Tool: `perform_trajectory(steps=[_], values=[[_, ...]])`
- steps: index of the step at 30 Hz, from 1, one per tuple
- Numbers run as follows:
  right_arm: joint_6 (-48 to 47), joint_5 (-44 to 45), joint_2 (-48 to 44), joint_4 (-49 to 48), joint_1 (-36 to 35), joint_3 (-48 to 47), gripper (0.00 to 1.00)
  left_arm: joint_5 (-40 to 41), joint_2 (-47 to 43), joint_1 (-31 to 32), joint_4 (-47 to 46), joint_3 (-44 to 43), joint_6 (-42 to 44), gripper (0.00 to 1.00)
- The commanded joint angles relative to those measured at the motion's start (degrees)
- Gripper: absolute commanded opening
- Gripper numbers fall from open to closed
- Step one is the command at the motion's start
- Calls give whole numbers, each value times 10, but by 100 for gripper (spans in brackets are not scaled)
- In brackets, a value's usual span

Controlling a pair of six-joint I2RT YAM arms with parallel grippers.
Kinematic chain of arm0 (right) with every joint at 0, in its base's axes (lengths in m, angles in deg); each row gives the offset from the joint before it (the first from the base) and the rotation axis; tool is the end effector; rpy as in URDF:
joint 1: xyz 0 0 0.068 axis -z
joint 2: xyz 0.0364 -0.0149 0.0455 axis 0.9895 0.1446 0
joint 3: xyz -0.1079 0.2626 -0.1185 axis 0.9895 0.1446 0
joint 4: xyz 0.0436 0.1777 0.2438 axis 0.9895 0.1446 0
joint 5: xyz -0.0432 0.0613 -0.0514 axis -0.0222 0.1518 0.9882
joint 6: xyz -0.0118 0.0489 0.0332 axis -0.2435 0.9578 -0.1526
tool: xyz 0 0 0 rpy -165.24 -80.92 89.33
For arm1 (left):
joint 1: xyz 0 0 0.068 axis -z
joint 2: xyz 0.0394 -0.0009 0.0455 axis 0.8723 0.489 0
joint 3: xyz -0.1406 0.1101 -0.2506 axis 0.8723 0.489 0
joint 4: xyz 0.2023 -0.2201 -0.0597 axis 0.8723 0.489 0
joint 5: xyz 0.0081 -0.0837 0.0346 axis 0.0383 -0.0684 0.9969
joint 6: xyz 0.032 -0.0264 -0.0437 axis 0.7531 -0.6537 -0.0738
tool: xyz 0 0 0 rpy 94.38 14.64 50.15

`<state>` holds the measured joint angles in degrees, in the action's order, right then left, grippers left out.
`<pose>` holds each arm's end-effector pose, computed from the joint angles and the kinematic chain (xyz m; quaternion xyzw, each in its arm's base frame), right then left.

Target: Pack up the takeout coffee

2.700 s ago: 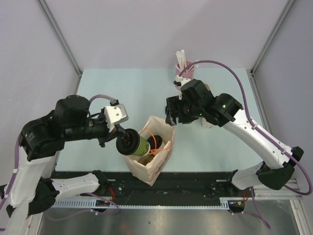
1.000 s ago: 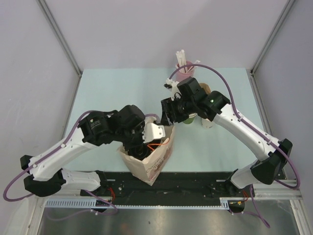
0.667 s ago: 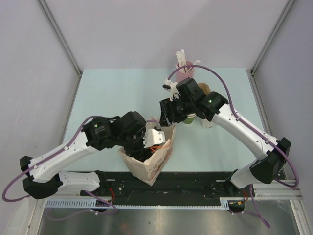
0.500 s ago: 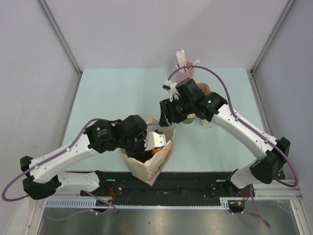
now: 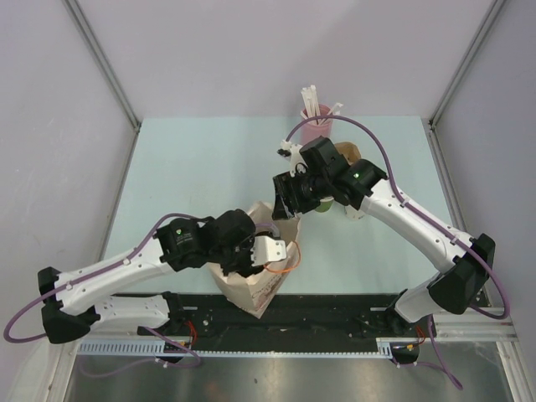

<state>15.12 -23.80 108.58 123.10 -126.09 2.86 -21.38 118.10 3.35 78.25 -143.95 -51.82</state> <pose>0.2517 0.2657 0.3977 -0.2773 0.8739 0.3131 0.2477 0.0991 -0.2067 0.3507 0.6571 0.6978 -0.1154 0.2608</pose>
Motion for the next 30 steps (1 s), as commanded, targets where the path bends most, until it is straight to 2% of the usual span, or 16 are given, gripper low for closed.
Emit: perform_trajectory(steps=[1,5,8,9,10,13,19,24,30], values=[[-13,-10,-6,-22,4,2,65,-11,-3,7,-38,19,10,0],[-16,-12,-11,-21,8,2,66,-16,-3,6,-40,24,13,1],[-18,-13,-15,-21,12,5,66,-29,-5,7,-38,27,18,7],[-19,-14,-14,-21,13,5,66,-31,-5,7,-39,30,18,10],[-19,-15,-15,-21,14,5,67,-32,-6,7,-39,30,18,18],[-20,-16,-19,-19,17,5,67,-36,-10,7,-38,20,19,32],[-21,-20,-24,-16,21,5,68,-32,-25,7,-34,-31,11,49],[-19,-23,-25,-17,25,1,68,-26,-43,7,-30,-56,8,52],[-17,-27,-22,-16,29,-7,68,1,-70,7,-28,-86,-4,62]])
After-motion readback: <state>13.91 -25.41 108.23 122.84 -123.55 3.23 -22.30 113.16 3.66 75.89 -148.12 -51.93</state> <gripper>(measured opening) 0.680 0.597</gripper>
